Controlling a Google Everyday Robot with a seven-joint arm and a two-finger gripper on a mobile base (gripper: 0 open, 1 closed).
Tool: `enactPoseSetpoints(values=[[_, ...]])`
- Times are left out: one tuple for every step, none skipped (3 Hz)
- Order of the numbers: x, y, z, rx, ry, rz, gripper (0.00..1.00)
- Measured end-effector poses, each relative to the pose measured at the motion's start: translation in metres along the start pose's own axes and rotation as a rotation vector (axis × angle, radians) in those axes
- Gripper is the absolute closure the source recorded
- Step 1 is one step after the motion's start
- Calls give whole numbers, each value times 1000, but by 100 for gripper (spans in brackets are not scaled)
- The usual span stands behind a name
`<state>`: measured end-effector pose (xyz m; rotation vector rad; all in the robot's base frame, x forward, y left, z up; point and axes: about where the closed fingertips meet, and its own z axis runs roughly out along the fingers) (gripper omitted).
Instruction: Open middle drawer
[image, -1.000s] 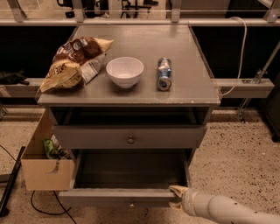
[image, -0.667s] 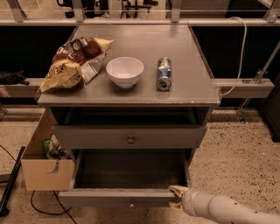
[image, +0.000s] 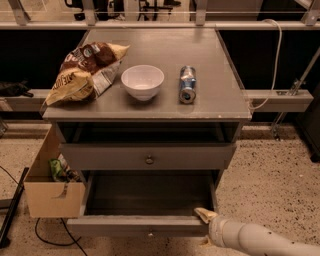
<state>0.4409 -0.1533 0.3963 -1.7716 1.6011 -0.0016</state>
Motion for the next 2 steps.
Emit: enactPoseSetpoints(values=[[0, 0, 0, 0, 0, 0, 0], [0, 0, 0, 0, 0, 0, 0]])
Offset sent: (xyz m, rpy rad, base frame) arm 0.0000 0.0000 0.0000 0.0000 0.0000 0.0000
